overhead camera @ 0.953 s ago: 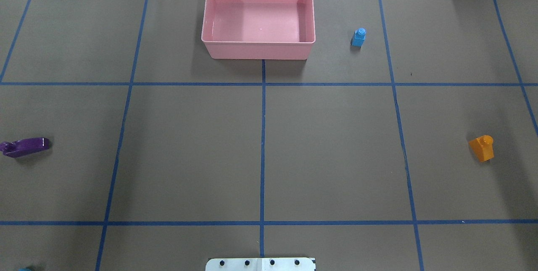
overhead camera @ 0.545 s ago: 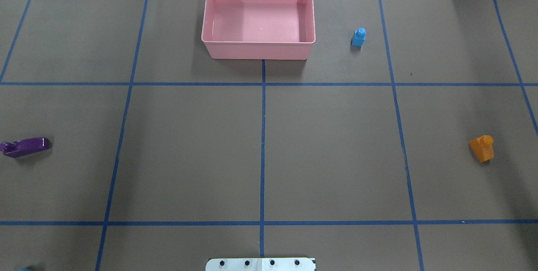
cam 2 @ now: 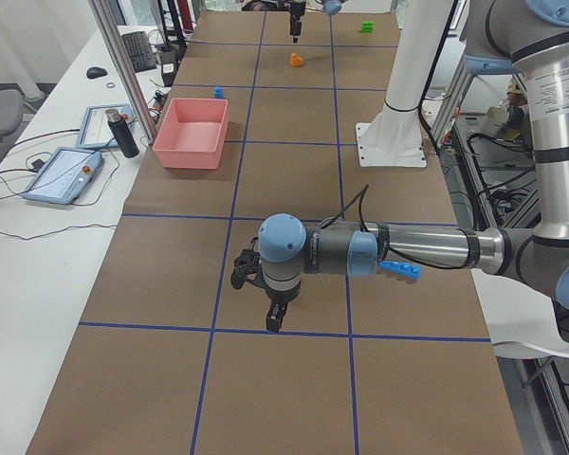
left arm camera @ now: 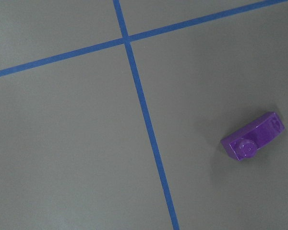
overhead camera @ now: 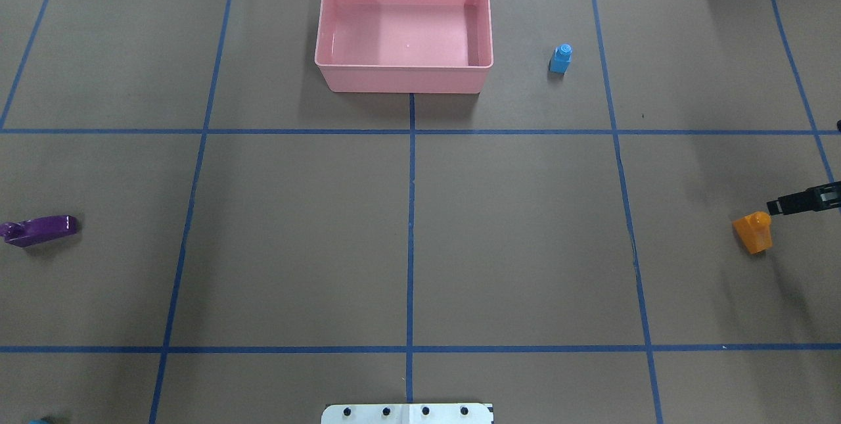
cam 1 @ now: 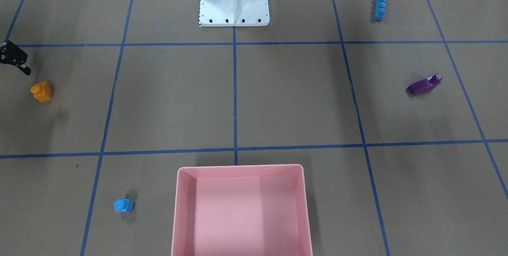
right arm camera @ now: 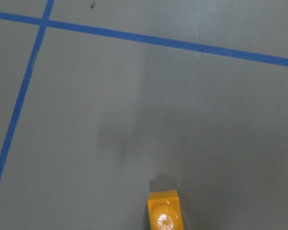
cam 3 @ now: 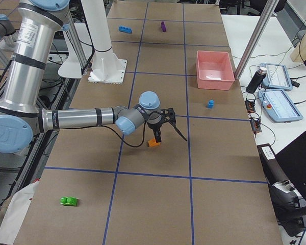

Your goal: Put all blocks into box

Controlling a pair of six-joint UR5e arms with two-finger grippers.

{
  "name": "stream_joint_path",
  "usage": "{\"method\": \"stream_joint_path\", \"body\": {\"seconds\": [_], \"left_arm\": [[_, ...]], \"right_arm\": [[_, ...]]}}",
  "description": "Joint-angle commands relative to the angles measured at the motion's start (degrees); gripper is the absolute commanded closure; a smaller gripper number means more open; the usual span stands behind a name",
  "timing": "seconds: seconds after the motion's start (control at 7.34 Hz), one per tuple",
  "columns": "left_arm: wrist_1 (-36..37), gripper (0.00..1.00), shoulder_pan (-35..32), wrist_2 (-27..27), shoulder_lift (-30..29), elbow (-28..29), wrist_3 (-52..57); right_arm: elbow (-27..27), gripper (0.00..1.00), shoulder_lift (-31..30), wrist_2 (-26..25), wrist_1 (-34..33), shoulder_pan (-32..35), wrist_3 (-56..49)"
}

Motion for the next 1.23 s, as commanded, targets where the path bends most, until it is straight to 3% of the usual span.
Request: {"method": "stream_joint_path", "body": {"seconds": [0.0, 0.41, 0.68, 1.09], "left_arm": [[-0.09, 0.00, 0.03, 0.00, 0.00, -0.08, 0.00], [-0.09, 0.00, 0.03, 0.00, 0.00, -0.08, 0.00], [-0.09, 0.00, 0.03, 0.00, 0.00, 0.01, 0.00], [-0.09, 0.00, 0.03, 0.00, 0.00, 0.01, 0.00]], "right_arm": [[-2.57, 0.00, 0.41, -3.63, 2.94, -5.11, 3.02], [-5.21, 0.01, 0.41, -5.30, 2.94, -6.35, 2.67], [-5.30, 0.19, 0.59, -5.57, 2.94, -7.58, 3.02], [-5.91, 0.28, 0.68, -6.35, 2.94, -8.55, 2.94]]}}
